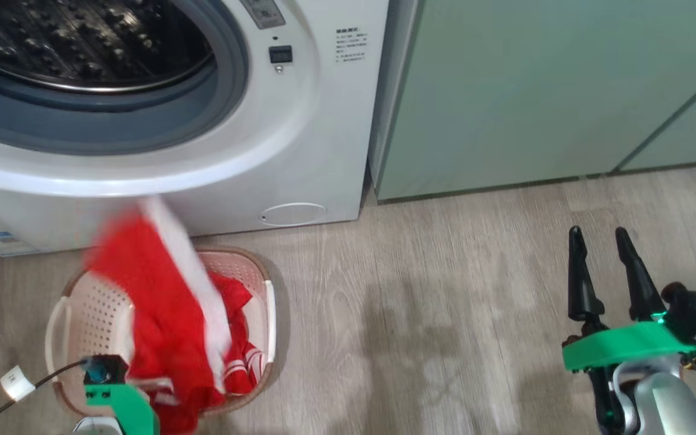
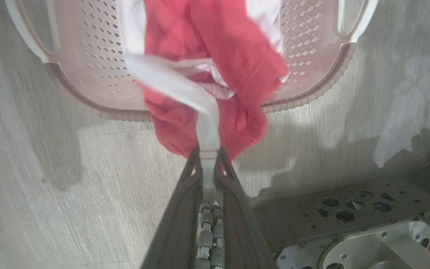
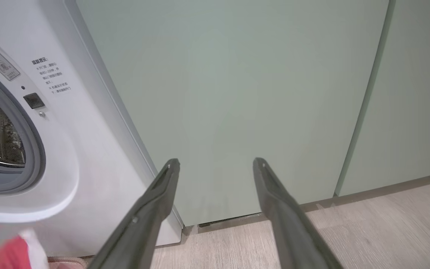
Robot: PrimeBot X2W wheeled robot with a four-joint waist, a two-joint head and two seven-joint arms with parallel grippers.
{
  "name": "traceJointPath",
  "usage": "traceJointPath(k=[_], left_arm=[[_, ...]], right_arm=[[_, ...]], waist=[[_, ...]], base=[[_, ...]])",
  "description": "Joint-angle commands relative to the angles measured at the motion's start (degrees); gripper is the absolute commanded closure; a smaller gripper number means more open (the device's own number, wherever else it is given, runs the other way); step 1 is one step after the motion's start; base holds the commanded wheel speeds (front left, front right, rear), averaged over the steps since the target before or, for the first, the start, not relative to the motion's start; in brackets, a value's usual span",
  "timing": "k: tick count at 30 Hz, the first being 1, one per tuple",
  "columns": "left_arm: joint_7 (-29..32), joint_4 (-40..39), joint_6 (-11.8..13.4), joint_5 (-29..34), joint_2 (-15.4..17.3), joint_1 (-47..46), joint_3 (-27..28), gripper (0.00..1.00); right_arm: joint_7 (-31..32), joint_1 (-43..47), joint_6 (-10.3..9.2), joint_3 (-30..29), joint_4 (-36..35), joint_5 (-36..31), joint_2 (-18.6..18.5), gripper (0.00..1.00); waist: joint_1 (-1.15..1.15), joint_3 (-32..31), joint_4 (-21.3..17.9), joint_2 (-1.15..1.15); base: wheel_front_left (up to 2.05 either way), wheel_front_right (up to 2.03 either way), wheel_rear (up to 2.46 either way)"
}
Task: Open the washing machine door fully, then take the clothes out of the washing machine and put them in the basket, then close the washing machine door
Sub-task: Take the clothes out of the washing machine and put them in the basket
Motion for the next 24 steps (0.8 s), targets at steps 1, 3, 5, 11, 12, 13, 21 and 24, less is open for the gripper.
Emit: traceJointPath(k=[1,3,5,11,12,13,21,24], left_arm=[[-0.27,0.21,-0.08,-0.54,1.57,-1.22,1.84,1.0],[-1.08,0.08,-0.22,-1.12,2.01,-2.48,2.21,1.0],[-3.25,-0.02,-0.25,-1.2,2.54,-3.86,2.56,1.0],[-8.59,0.59,0.61,-1.31,3.35,-8.52,3.7,1.0],[-9.19,0.68,0.73,-1.38,3.38,-9.51,3.9,1.0],[-9.41,0.75,0.68,-1.53,3.28,-10.44,4.08,1.0],[-10.09,1.56,0.98,-3.54,3.51,-15.48,6.11,0.88],[-11.47,1.76,1.5,-3.18,3.93,-15.87,5.91,0.0]], right_arm=[[-0.35,-2.02,0.37,0.99,-2.03,-0.4,-0.59,0.0],[-0.35,-2.42,0.37,0.76,-2.32,-0.51,-0.57,0.0],[-0.35,-2.74,0.37,0.73,-2.48,-0.68,-0.54,0.0],[-0.35,-4.07,0.37,0.68,-3.36,-1.12,-0.44,0.0],[-0.35,-4.42,0.37,0.56,-3.61,-1.24,-0.43,0.0],[-0.35,-4.71,0.37,0.37,-3.9,-1.37,-0.42,0.0],[-0.35,-6.66,0.37,-0.31,-5.47,-2.09,-0.21,0.0],[-0.35,-7.07,0.37,-0.42,-5.35,-2.11,-0.1,0.0]], waist=[[0.0,0.7,-0.41,0.0],[0.0,2.02,-0.63,0.0],[0.0,2.99,-0.7,0.0],[0.0,6.64,-1.19,0.0],[0.0,7.59,-1.2,0.0],[0.0,8.47,-1.12,0.0],[0.0,14.82,-1.15,0.0],[0.0,15.13,-1.5,0.0]], base=[[0.0,0.0,0.0],[0.0,0.0,0.0],[0.0,0.0,0.0],[0.0,0.0,0.0],[0.0,0.0,0.0],[0.0,0.0,0.0],[0.0,0.0,0.0],[0.0,0.0,0.0]])
